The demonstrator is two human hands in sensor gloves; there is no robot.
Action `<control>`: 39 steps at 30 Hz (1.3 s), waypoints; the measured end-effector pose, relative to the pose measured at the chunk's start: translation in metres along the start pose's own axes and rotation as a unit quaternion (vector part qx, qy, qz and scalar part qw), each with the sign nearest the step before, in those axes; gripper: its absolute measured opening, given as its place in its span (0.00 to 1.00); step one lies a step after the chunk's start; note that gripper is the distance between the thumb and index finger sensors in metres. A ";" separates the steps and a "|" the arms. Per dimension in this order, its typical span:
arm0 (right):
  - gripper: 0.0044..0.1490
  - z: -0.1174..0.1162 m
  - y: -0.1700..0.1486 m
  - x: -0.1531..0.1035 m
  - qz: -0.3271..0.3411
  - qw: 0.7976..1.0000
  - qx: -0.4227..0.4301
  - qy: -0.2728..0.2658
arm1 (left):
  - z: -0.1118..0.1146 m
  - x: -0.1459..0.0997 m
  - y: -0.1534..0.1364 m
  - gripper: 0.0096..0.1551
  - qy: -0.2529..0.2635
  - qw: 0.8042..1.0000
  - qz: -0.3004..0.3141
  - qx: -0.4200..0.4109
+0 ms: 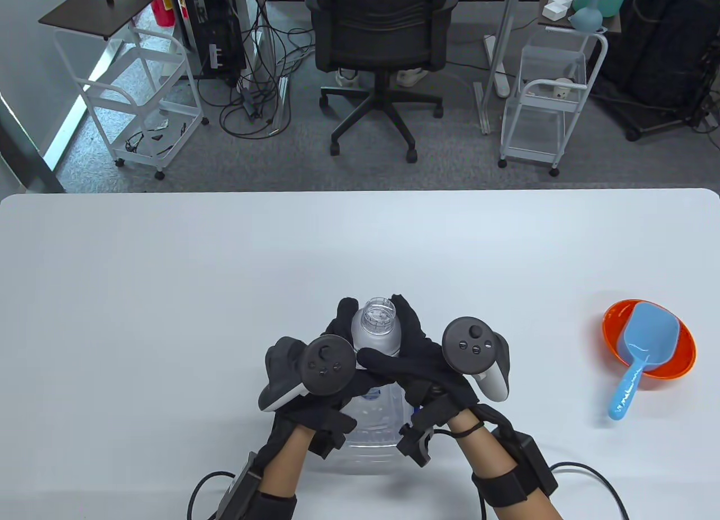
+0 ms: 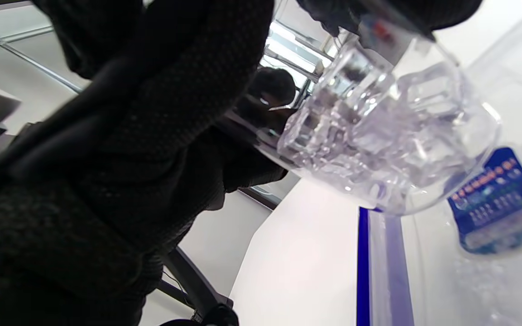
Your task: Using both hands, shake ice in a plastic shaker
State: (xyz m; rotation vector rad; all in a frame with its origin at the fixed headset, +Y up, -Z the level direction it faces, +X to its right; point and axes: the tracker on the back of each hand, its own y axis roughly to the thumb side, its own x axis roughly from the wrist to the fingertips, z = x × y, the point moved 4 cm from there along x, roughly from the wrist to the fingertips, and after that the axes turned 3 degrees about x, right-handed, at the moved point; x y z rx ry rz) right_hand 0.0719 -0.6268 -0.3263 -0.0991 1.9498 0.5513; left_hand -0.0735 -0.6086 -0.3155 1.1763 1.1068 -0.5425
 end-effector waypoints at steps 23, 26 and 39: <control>0.67 0.004 0.014 -0.005 0.041 0.992 -0.094 -0.075 | -0.003 -0.004 -0.002 0.72 0.099 0.994 0.033 0.015; 0.70 0.008 0.020 -0.006 0.046 0.992 -0.103 -0.064 | -0.013 -0.006 0.007 0.72 0.109 0.990 0.046 0.077; 0.72 0.013 0.041 -0.013 0.099 0.989 -0.089 -0.065 | -0.031 -0.019 0.026 0.72 0.145 0.984 0.061 0.080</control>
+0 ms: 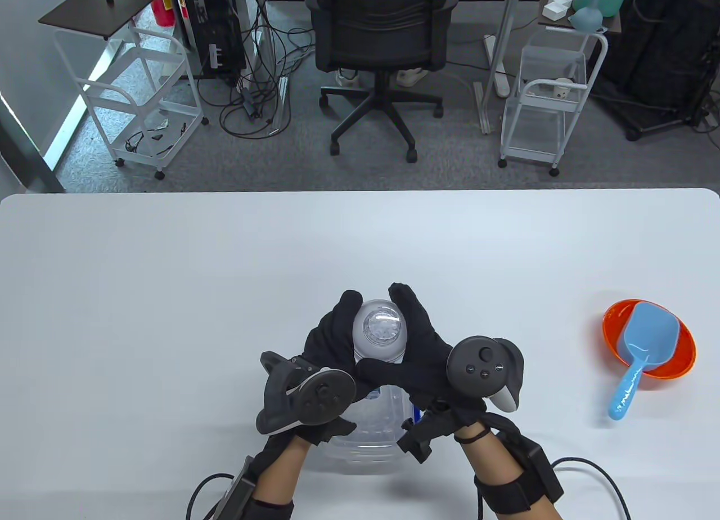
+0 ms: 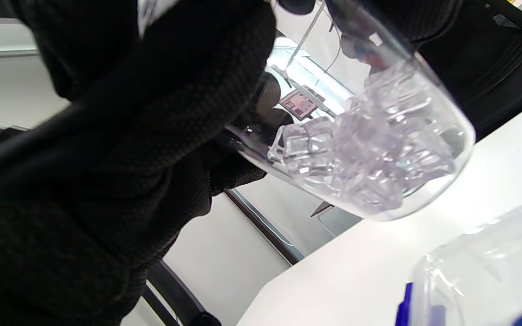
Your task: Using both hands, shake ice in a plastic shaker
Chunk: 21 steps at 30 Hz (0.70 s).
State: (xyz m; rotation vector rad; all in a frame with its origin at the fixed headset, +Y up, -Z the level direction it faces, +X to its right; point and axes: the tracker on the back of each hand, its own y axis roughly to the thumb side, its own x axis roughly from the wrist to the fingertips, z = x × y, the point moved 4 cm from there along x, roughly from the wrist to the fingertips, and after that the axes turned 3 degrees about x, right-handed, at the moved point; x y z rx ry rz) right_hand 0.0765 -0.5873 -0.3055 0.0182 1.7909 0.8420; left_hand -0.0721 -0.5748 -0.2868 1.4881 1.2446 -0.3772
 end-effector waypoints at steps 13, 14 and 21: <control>0.71 -0.021 0.006 -0.005 0.024 0.996 -0.080 -0.014 | 0.012 -0.026 -0.018 0.71 0.003 1.000 -0.002 -0.029; 0.71 -0.022 0.006 -0.005 0.026 0.997 -0.077 -0.013 | 0.010 -0.028 -0.019 0.71 0.001 1.000 0.004 -0.025; 0.71 -0.016 -0.002 -0.005 0.004 0.997 -0.073 -0.026 | 0.004 -0.060 -0.070 0.62 -0.023 0.998 -0.050 0.027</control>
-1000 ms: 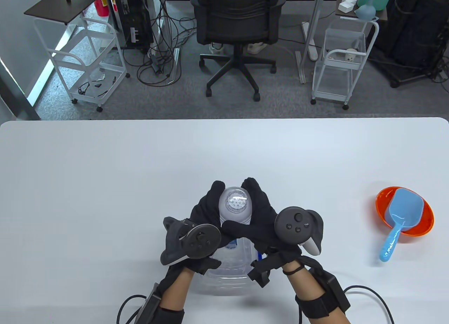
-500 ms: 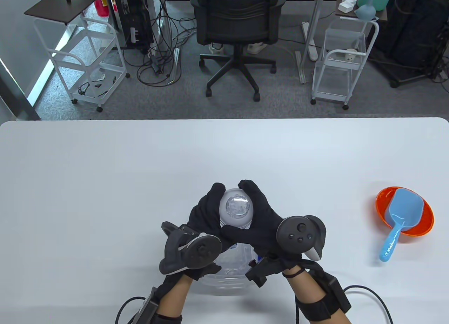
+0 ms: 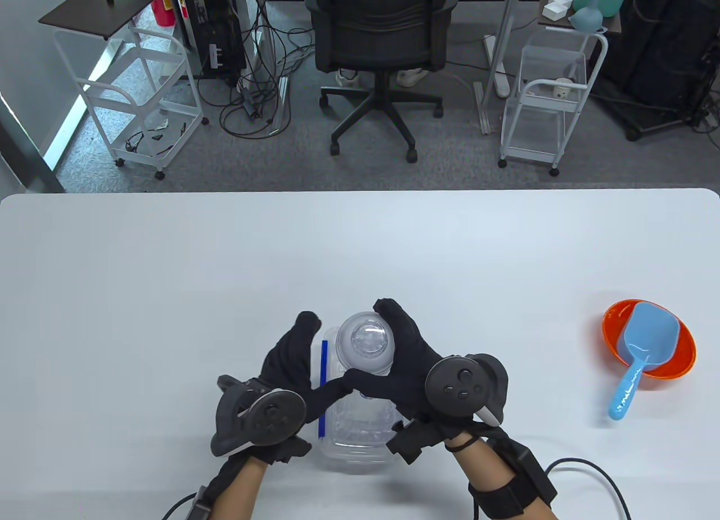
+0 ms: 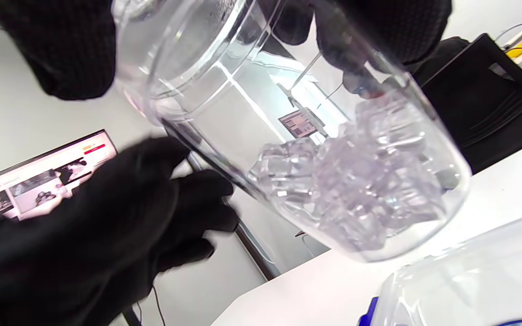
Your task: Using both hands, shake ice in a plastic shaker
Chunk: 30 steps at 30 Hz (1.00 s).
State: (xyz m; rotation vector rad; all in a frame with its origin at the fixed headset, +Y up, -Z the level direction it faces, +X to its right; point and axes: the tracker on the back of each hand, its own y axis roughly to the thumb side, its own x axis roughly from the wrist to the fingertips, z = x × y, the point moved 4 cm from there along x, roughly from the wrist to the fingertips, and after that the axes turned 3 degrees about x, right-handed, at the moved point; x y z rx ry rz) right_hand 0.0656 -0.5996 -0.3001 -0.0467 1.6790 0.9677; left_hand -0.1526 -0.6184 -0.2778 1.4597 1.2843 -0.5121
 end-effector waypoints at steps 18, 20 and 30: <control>0.71 0.062 -0.094 0.003 -0.215 0.971 0.029 -0.099 | 0.045 -0.020 -0.047 0.52 -0.096 0.989 -0.072 0.086; 0.71 0.069 -0.109 0.006 -0.248 0.962 0.030 -0.113 | 0.046 -0.019 -0.046 0.52 -0.097 0.989 -0.070 0.082; 0.71 0.080 -0.187 0.027 -0.348 0.923 -0.002 -0.163 | 0.050 -0.018 -0.040 0.52 -0.105 0.990 -0.059 0.077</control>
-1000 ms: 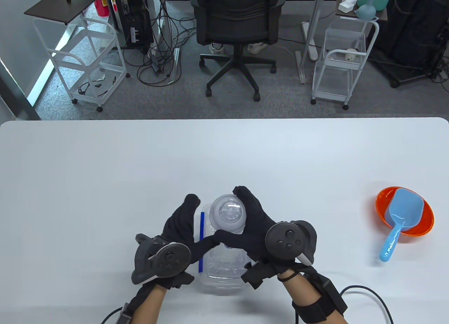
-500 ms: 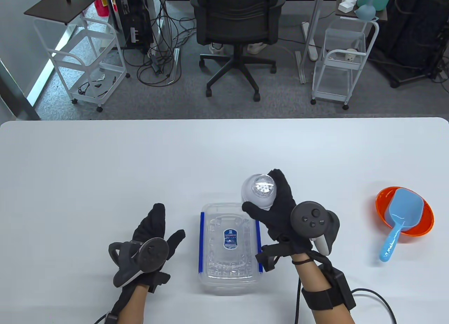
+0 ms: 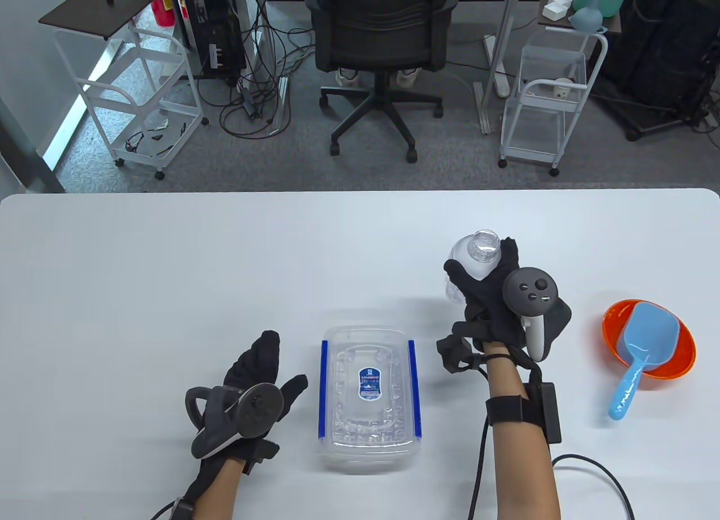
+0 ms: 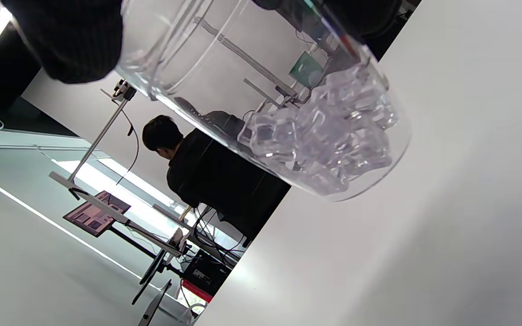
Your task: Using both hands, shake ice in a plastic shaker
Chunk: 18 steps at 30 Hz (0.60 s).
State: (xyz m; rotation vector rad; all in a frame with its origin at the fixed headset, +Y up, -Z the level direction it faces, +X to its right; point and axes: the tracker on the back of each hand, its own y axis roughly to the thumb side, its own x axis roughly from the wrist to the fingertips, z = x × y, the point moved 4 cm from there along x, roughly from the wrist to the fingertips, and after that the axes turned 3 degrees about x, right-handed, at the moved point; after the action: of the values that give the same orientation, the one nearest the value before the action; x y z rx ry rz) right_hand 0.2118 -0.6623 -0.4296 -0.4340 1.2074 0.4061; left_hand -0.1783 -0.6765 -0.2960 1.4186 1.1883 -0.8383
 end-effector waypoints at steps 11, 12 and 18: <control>0.71 -0.039 -0.059 0.026 -0.101 0.993 -0.049 0.024 | 0.001 0.000 0.005 0.52 -0.008 1.000 0.009 0.006; 0.70 -0.039 -0.061 0.027 -0.097 0.995 -0.032 0.020 | 0.002 0.000 0.006 0.52 -0.010 1.000 0.010 0.009; 0.70 -0.039 -0.056 0.031 -0.125 0.989 -0.063 0.043 | 0.005 0.001 0.008 0.52 -0.019 1.000 0.012 0.015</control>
State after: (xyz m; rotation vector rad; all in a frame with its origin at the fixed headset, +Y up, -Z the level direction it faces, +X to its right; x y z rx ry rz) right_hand 0.2187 -0.7282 -0.4645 -0.7086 1.1967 0.2501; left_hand -0.1701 -0.6810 -0.2961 1.4328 1.1328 -0.8654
